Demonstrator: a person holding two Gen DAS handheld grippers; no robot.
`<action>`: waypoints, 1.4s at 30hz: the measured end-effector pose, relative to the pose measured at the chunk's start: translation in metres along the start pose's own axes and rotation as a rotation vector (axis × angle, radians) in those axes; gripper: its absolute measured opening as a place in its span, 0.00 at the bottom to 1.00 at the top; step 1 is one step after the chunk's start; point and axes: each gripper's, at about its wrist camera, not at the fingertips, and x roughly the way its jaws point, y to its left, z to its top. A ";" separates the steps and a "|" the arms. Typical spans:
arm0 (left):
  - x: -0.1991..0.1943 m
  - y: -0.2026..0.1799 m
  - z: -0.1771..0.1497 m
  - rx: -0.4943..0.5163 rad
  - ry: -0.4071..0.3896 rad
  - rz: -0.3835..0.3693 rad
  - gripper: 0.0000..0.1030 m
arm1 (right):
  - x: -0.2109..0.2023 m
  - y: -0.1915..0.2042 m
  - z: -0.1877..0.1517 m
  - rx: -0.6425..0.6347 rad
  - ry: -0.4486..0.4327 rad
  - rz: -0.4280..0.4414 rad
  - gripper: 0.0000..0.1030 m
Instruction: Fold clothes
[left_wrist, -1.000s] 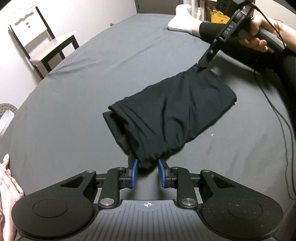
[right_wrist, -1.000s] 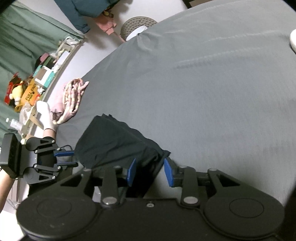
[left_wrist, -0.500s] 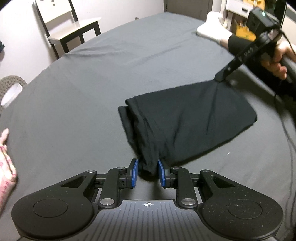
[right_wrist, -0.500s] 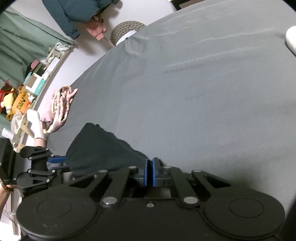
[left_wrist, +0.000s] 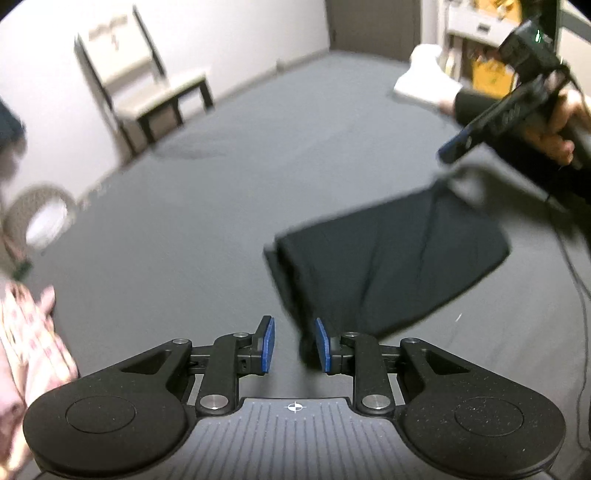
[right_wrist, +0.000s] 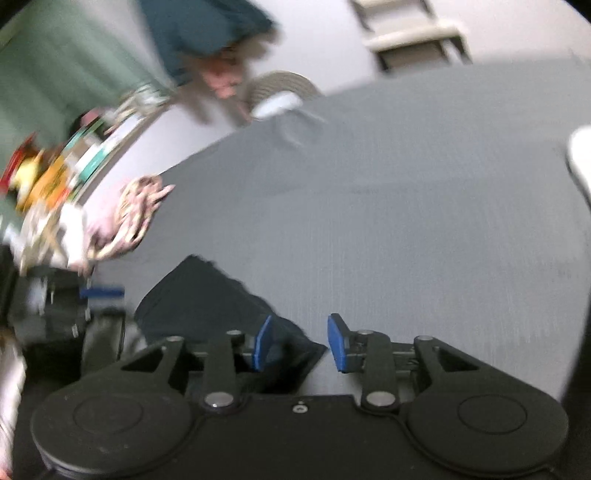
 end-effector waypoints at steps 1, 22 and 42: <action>-0.003 -0.004 0.001 0.002 -0.025 -0.023 0.25 | -0.001 0.009 -0.002 -0.062 0.003 0.012 0.32; 0.047 -0.015 0.003 -0.153 0.016 -0.251 0.25 | 0.032 0.107 -0.060 -0.683 0.186 -0.026 0.53; 0.005 0.056 -0.075 -1.002 -0.387 -0.185 0.69 | 0.115 0.247 -0.109 -1.136 -0.091 -0.448 0.67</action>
